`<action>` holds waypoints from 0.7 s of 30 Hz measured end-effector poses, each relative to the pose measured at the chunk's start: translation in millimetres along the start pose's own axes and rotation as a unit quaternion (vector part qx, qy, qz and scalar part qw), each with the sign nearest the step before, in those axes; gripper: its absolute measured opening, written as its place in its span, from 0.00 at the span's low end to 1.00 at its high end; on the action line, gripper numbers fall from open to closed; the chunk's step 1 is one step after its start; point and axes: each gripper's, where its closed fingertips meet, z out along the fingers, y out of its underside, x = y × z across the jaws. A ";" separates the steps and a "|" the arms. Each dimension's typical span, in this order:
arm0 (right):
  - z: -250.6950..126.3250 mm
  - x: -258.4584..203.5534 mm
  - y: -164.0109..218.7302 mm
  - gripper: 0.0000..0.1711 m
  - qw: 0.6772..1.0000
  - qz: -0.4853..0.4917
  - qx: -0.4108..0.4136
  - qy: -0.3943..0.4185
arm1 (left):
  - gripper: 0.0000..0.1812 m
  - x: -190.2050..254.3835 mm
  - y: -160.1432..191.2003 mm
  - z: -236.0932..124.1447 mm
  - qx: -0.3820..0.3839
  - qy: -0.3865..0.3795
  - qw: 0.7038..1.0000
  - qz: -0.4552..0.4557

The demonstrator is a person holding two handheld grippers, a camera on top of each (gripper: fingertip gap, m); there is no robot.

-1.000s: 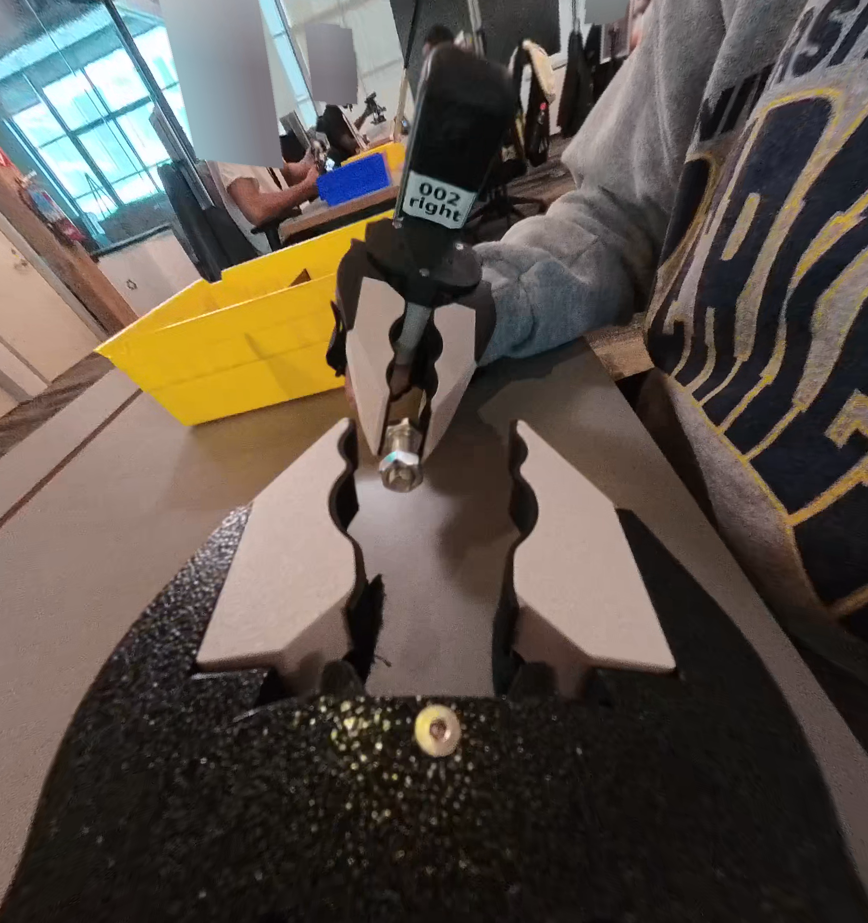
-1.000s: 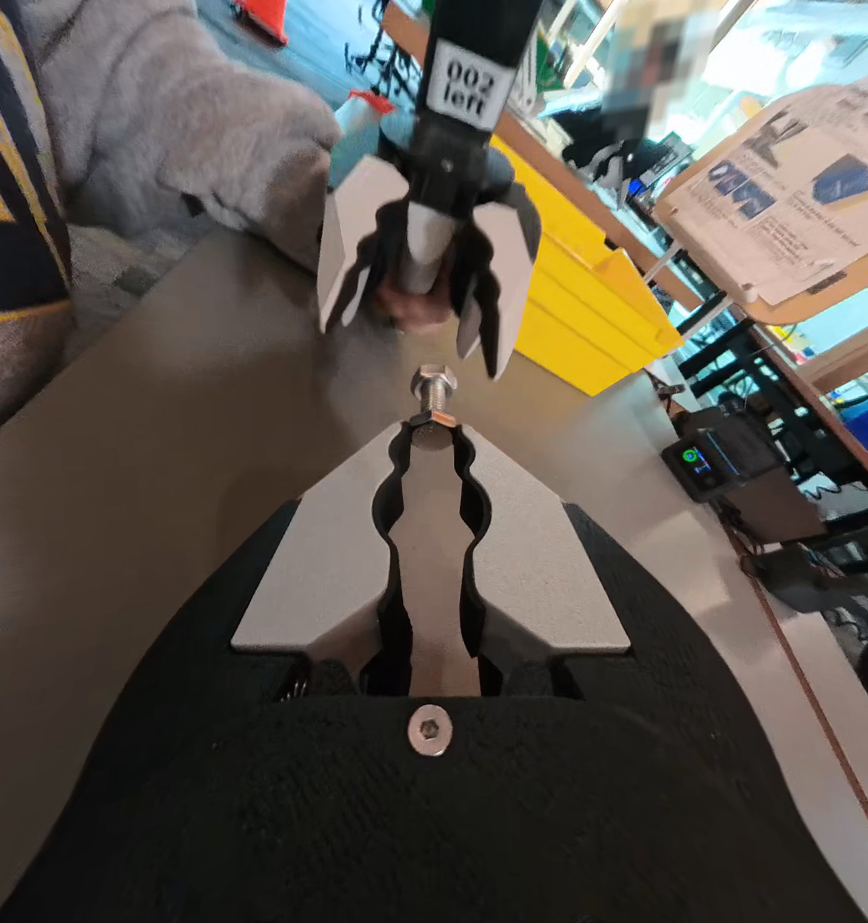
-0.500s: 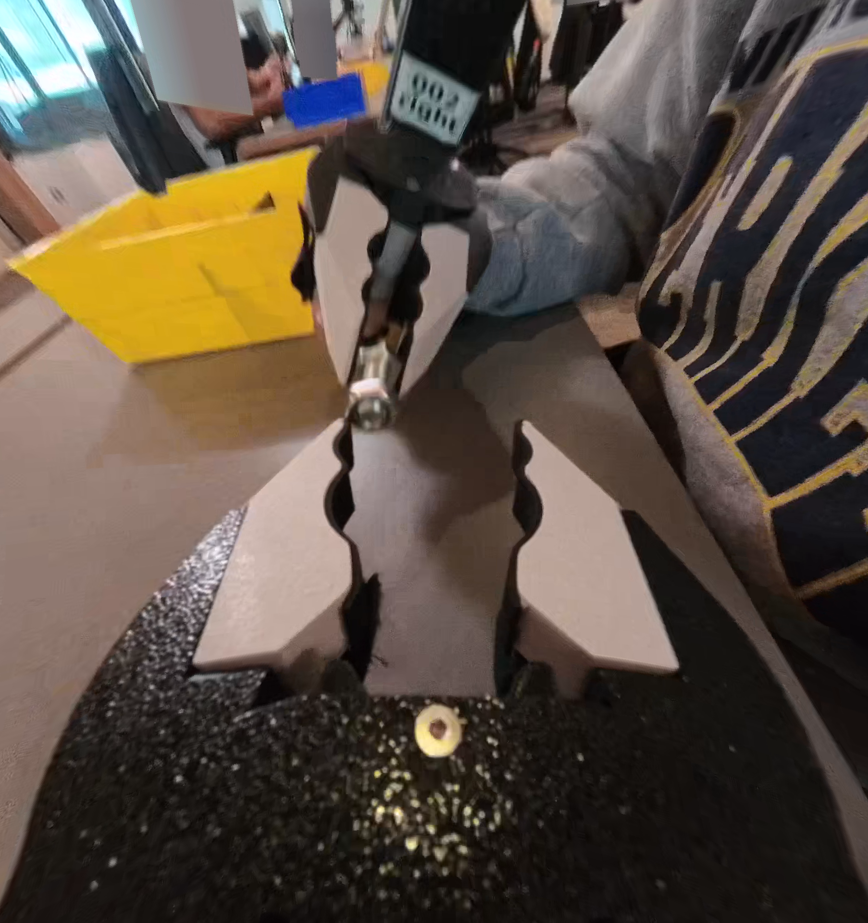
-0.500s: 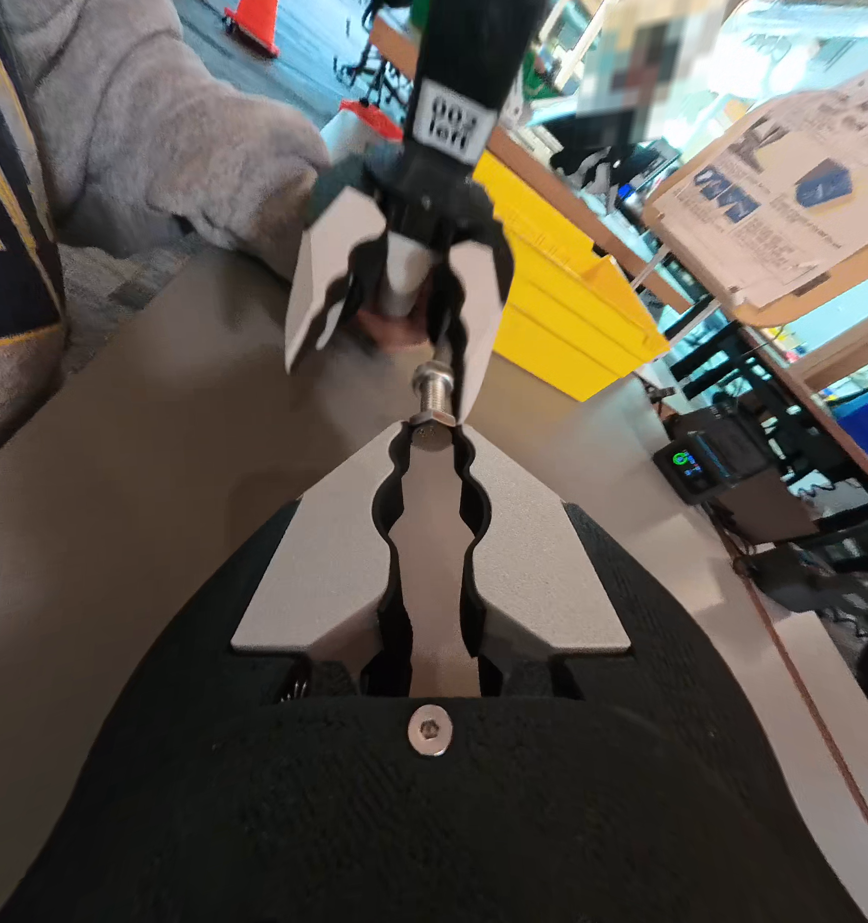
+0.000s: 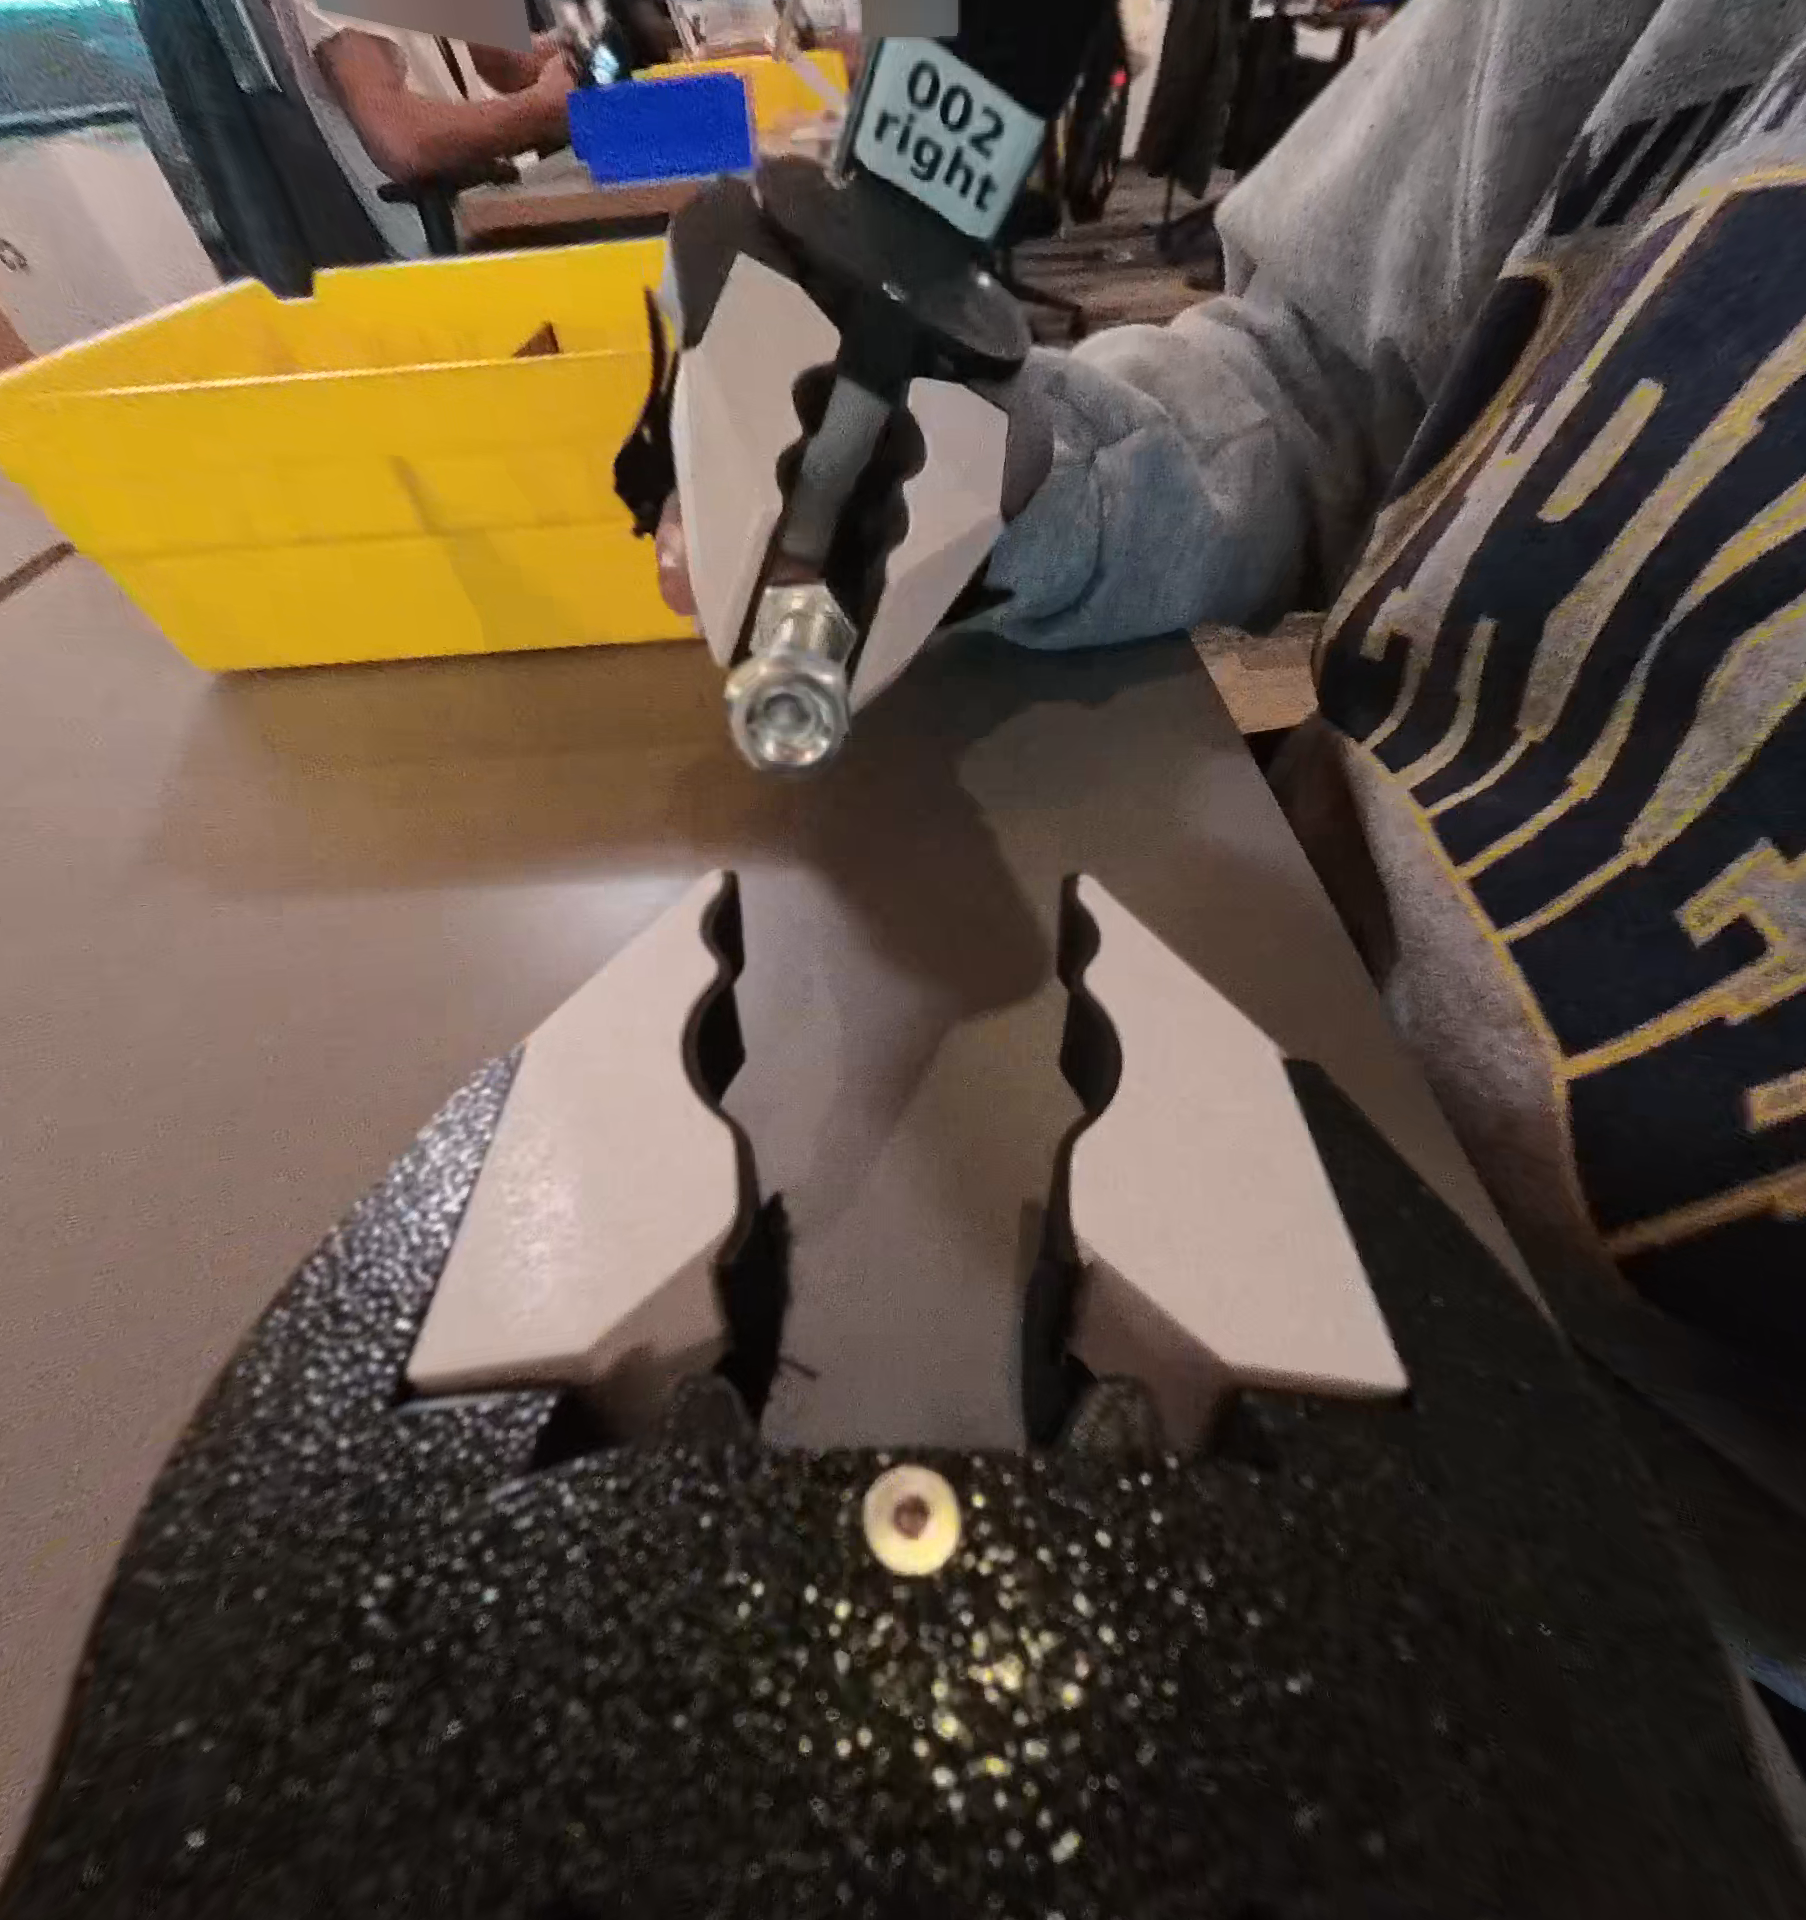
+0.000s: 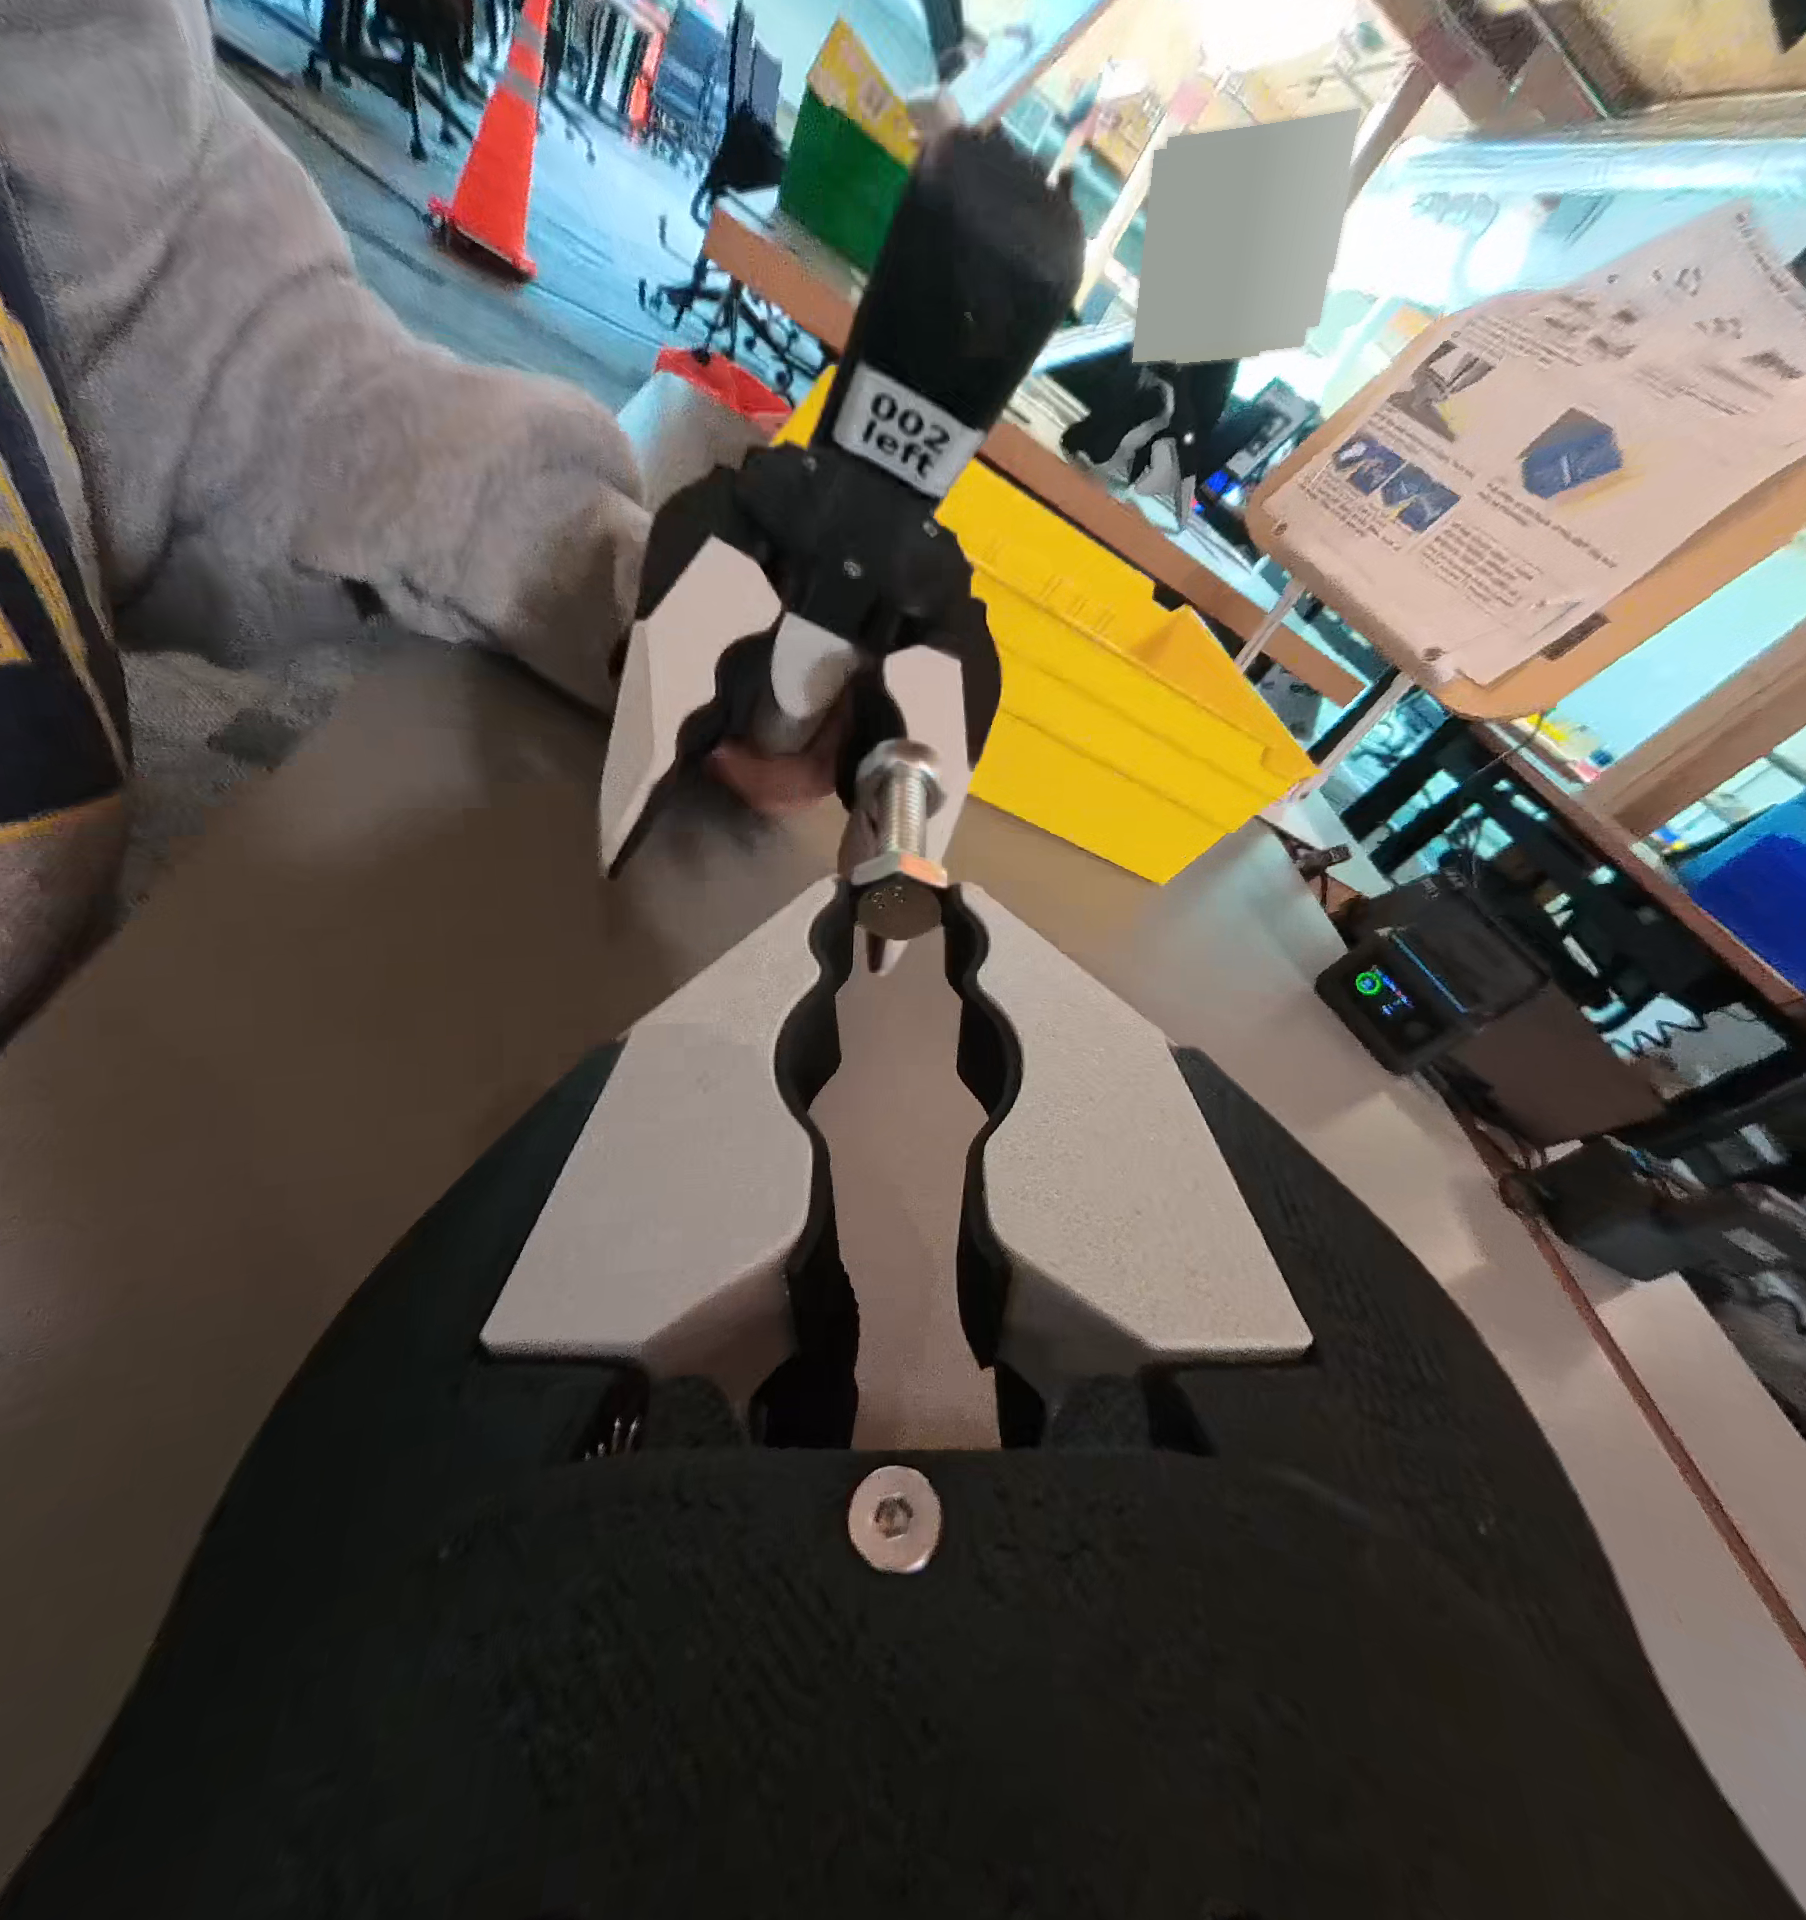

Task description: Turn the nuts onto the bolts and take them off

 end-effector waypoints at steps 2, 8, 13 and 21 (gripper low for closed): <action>0.3 -0.3 8.1 0.09 1.000 -0.002 -0.017 -0.003 | 0.33 -3.9 -10.1 -4.0 0.031 -0.023 0.999 0.018; 6.3 -11.3 18.2 0.09 0.999 0.004 -0.038 -0.033 | 0.29 1.8 -25.1 -8.4 0.067 -0.067 0.987 0.132; -0.6 -1.2 3.6 0.09 1.000 0.015 -0.002 -0.011 | 0.29 -8.3 2.8 0.7 -0.008 -0.028 0.999 0.028; 4.8 -9.4 16.9 0.09 0.999 0.013 -0.035 -0.031 | 0.25 2.2 -20.3 -6.8 0.055 -0.051 0.990 0.117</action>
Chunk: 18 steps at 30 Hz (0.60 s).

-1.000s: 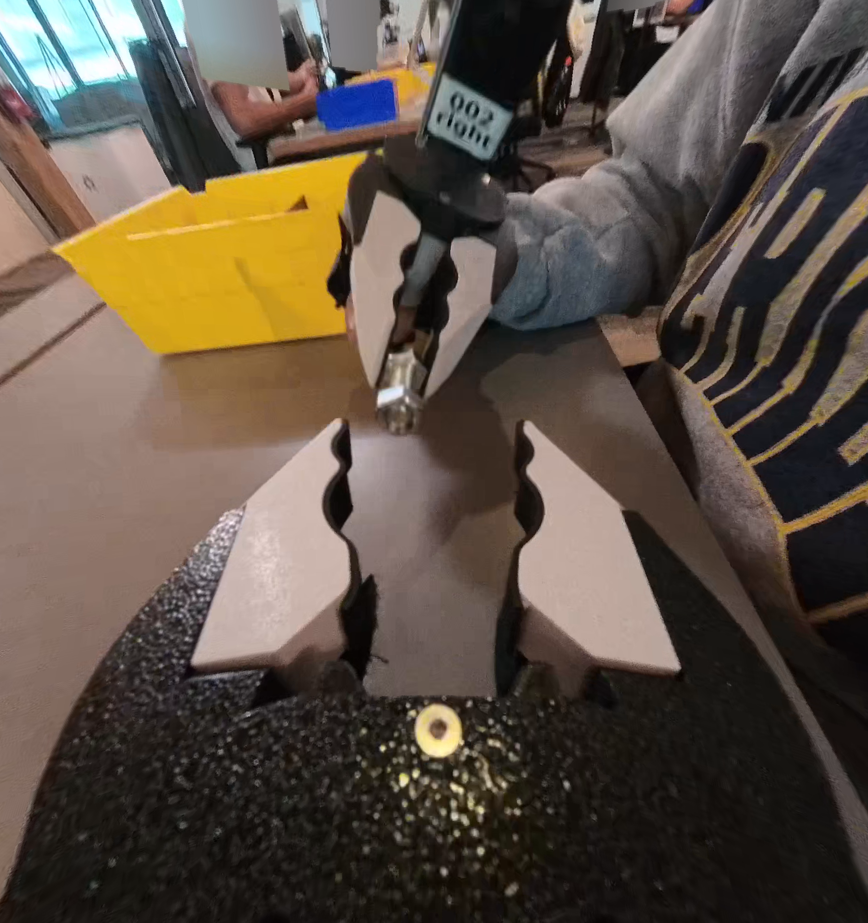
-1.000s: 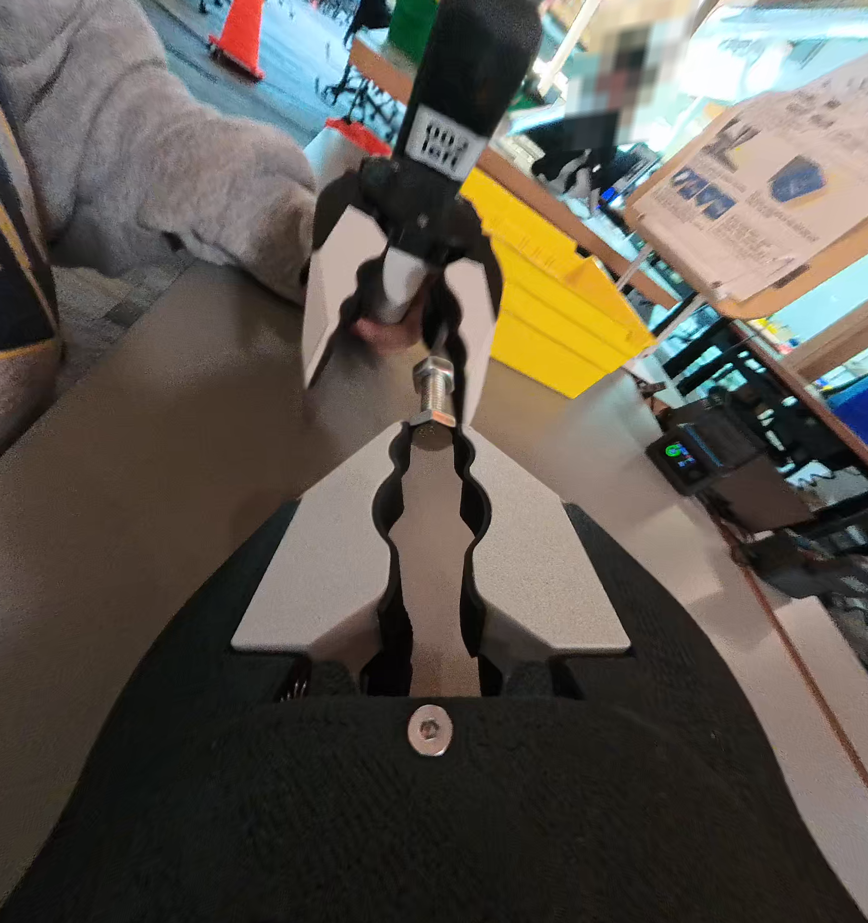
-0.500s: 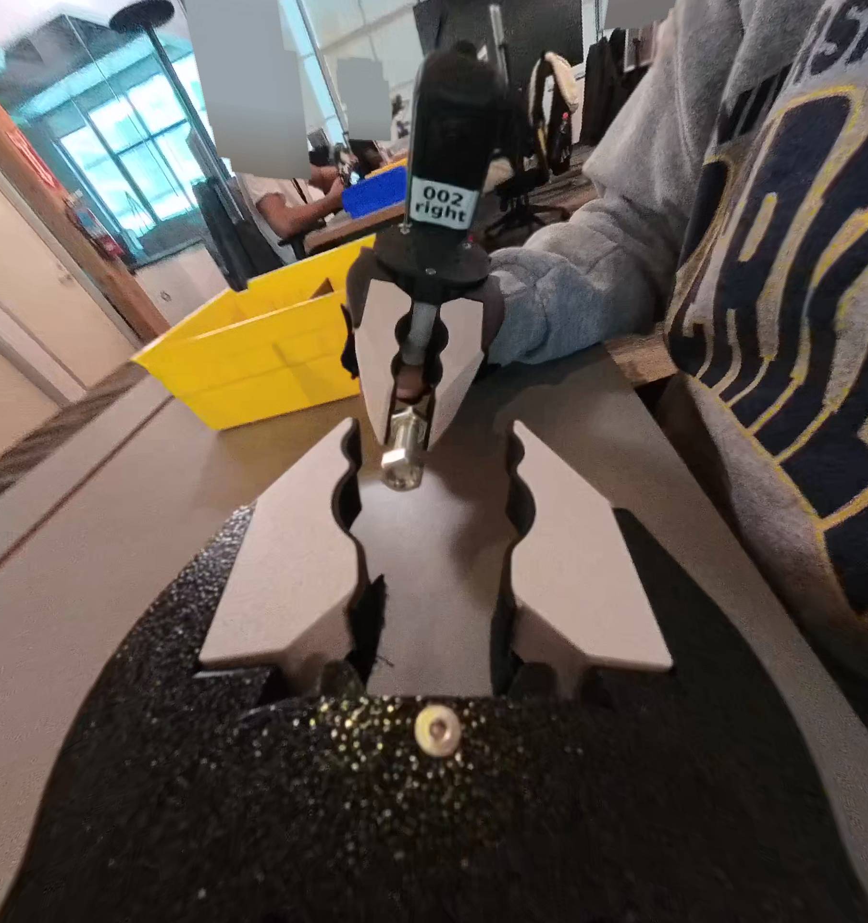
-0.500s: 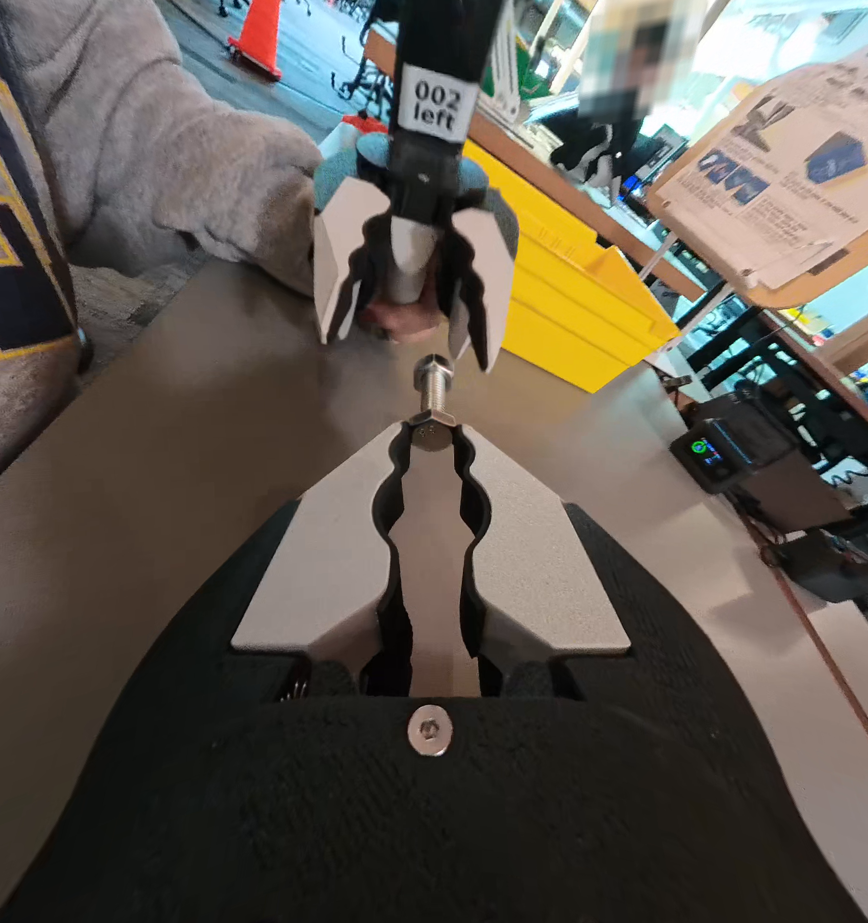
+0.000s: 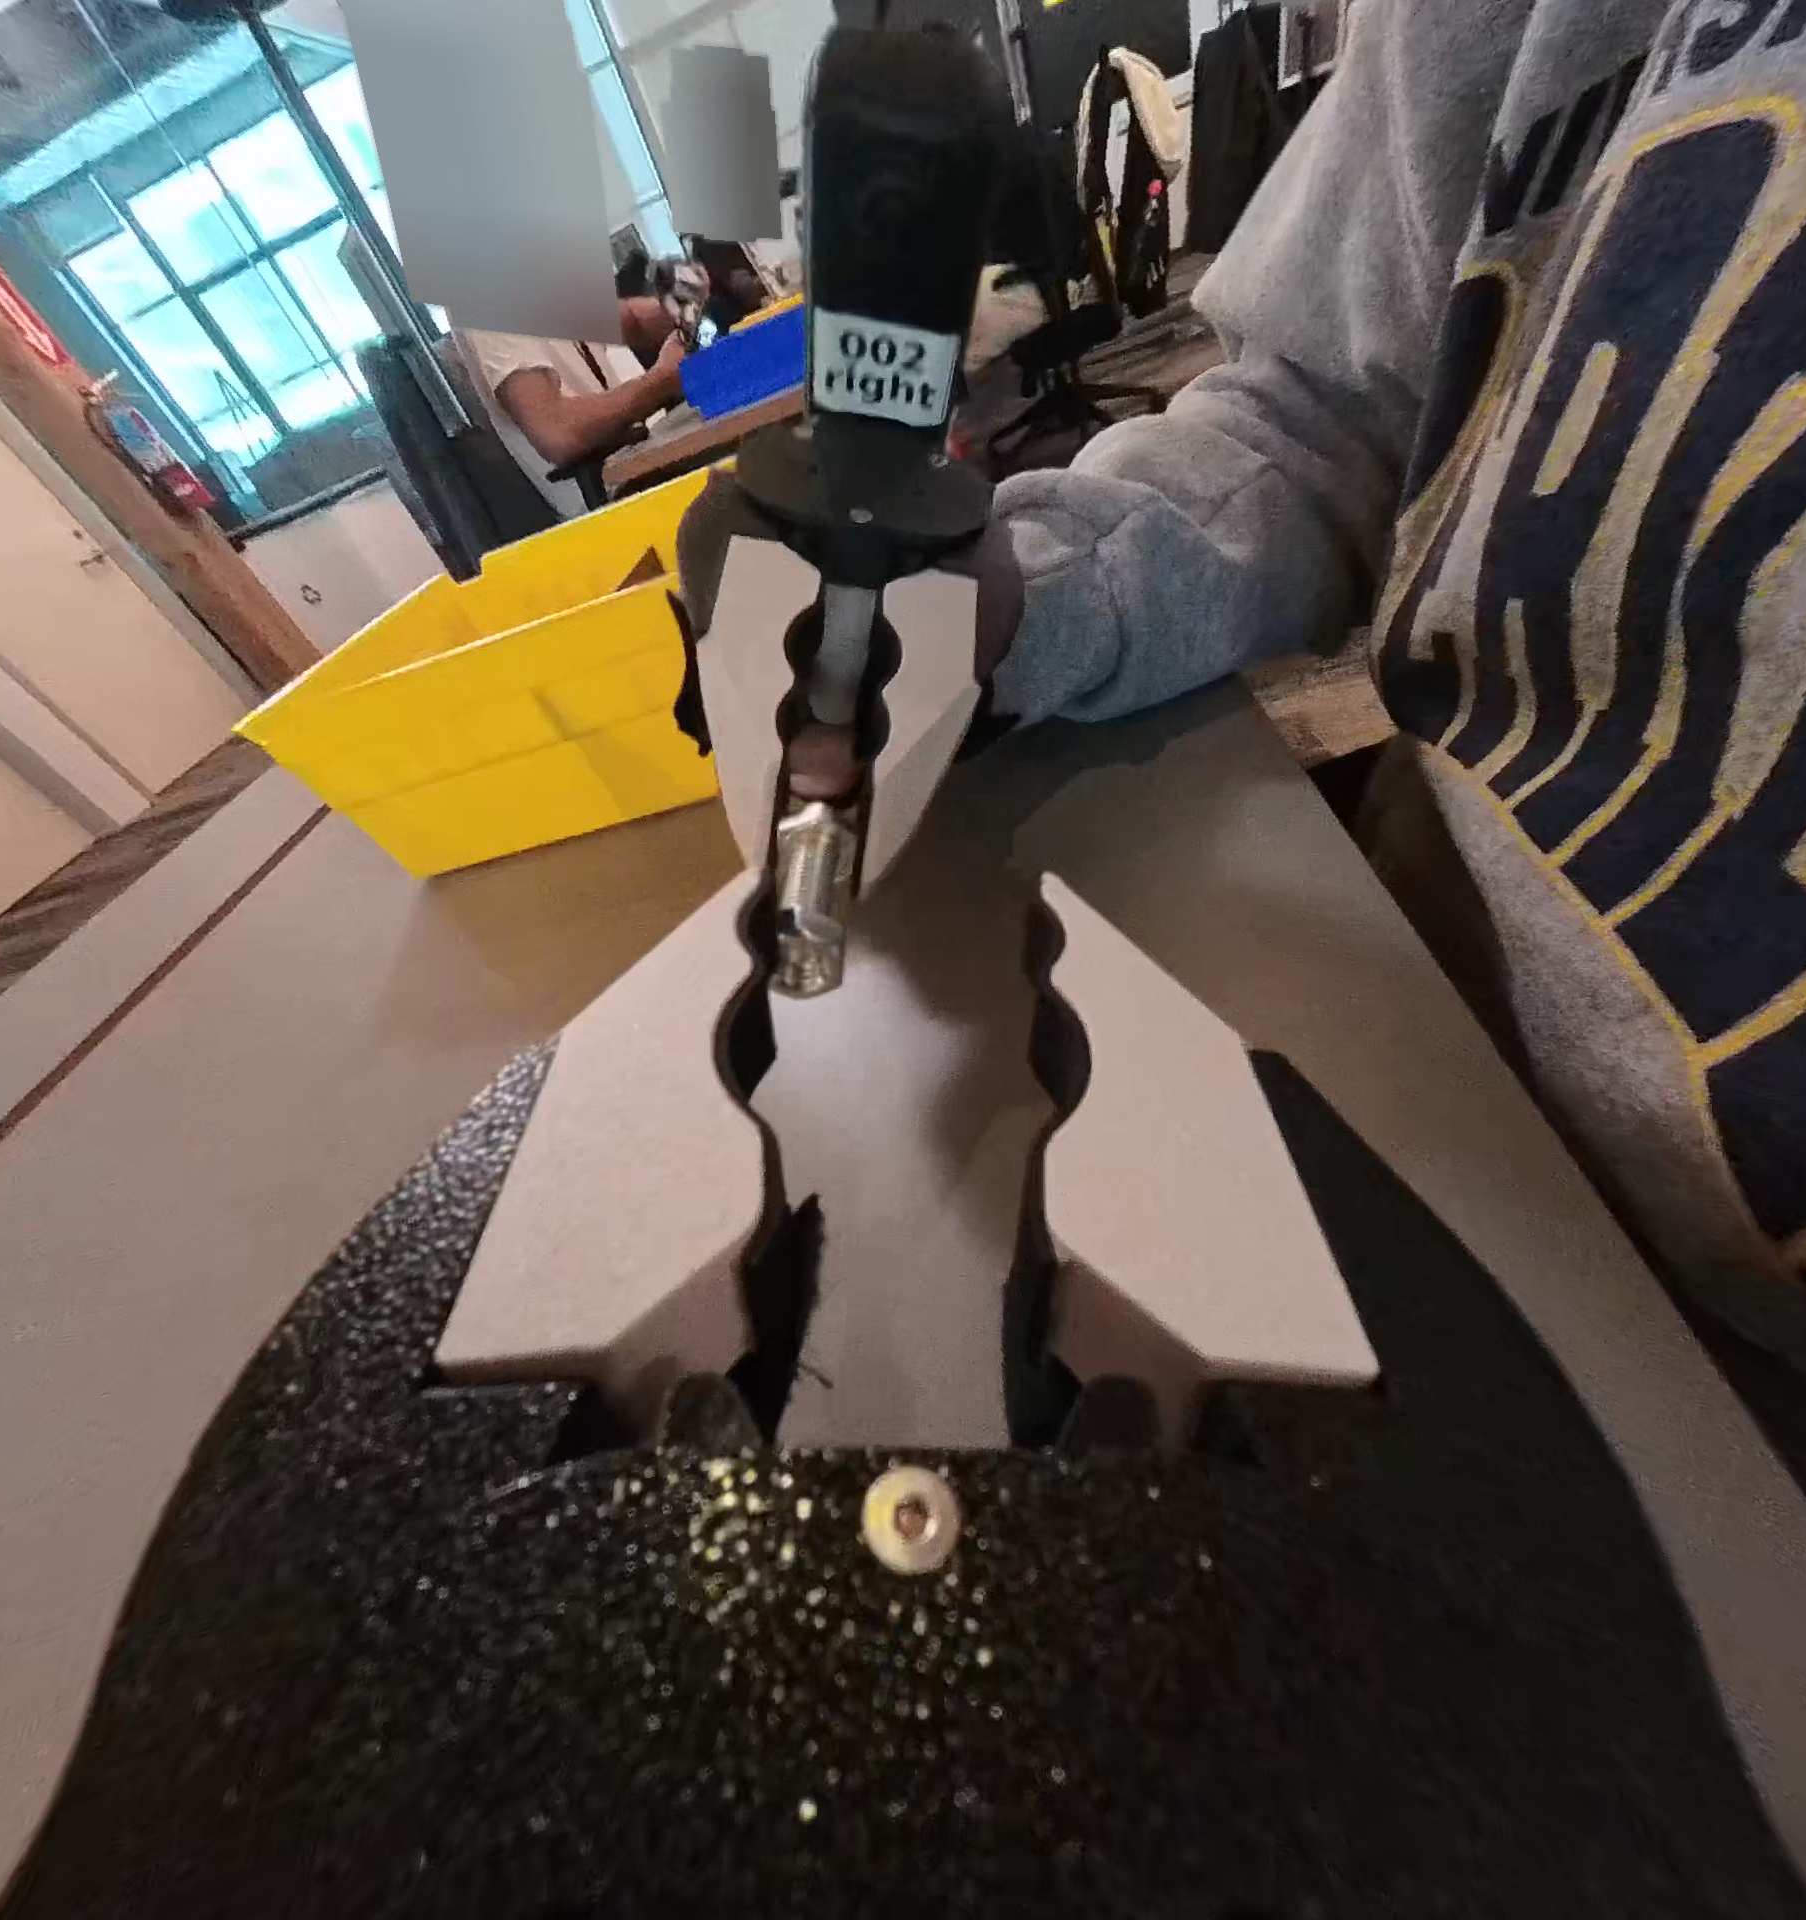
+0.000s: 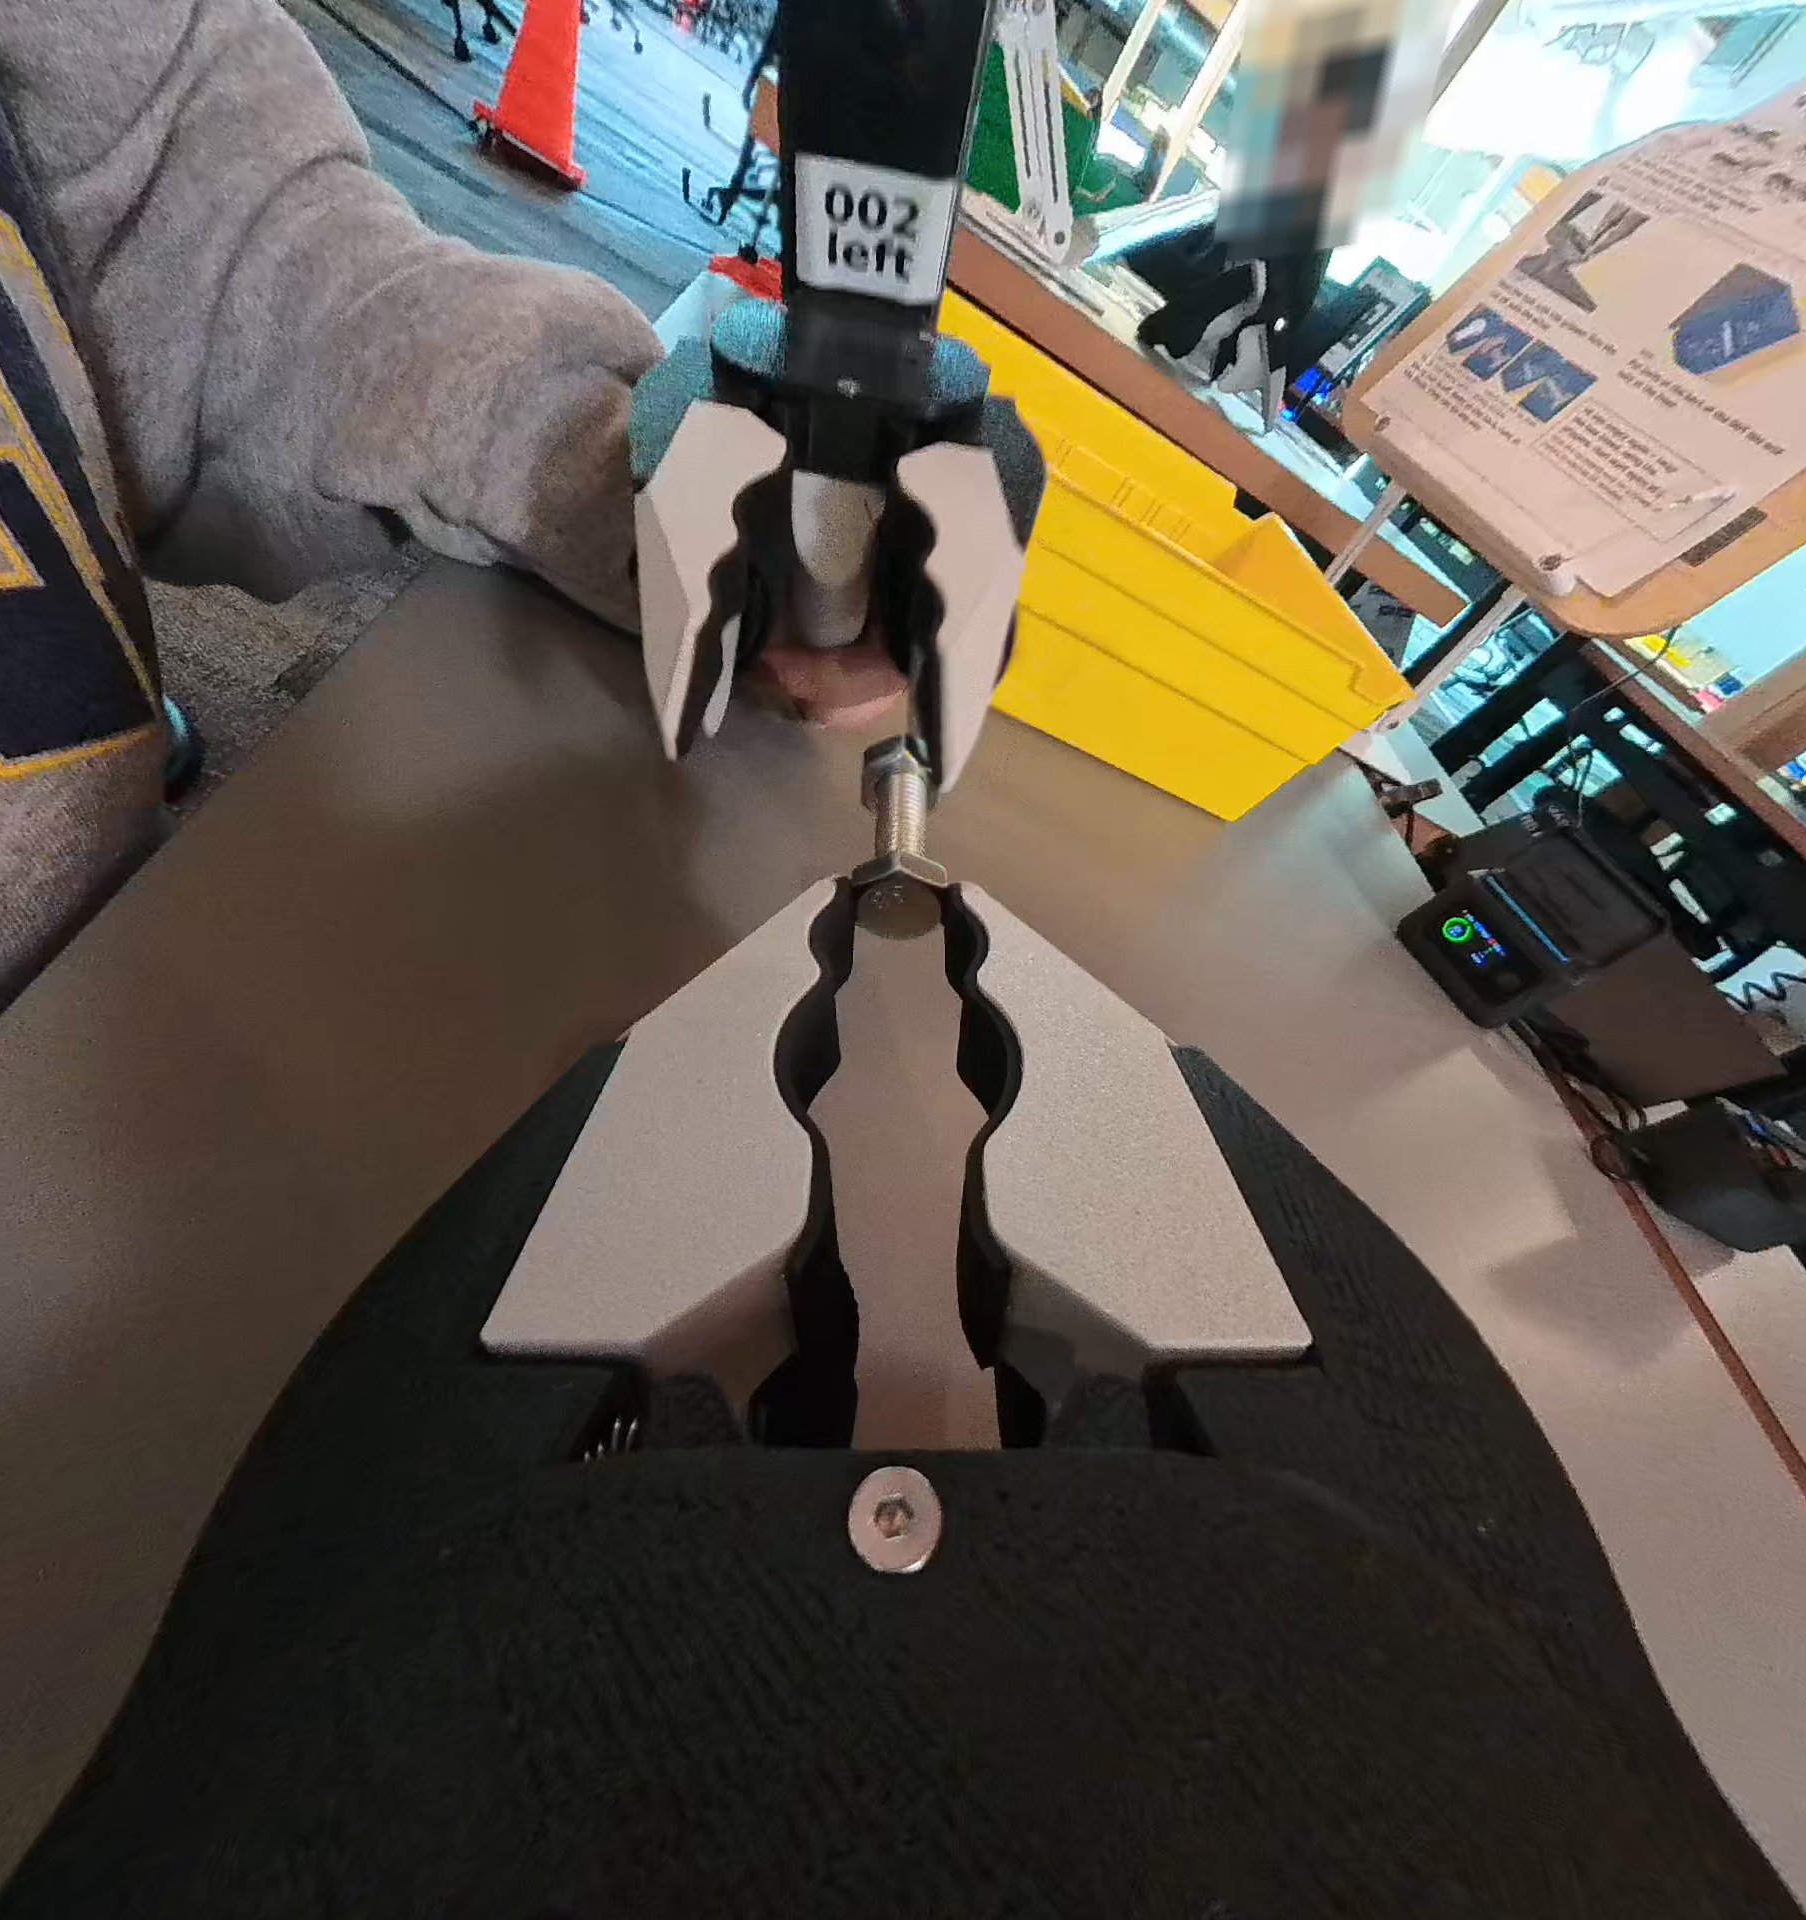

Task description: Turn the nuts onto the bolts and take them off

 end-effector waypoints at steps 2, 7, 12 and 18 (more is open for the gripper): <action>-1.7 -0.1 -4.8 0.09 1.000 -0.005 0.011 0.004 | 0.23 -5.7 13.1 1.7 -0.032 0.000 0.999 -0.041; -1.7 -2.3 -8.5 0.09 1.000 0.006 0.028 -0.005 | 0.31 -13.4 25.7 1.9 -0.067 -0.015 0.996 -0.062; -1.6 -1.3 -6.0 0.09 1.000 0.014 0.021 -0.006 | 0.29 -11.7 12.1 0.9 -0.038 -0.027 0.999 -0.007; -1.0 -0.7 -8.2 0.09 1.000 0.017 0.026 -0.004 | 0.27 -8.1 16.7 2.1 -0.061 -0.034 0.997 0.029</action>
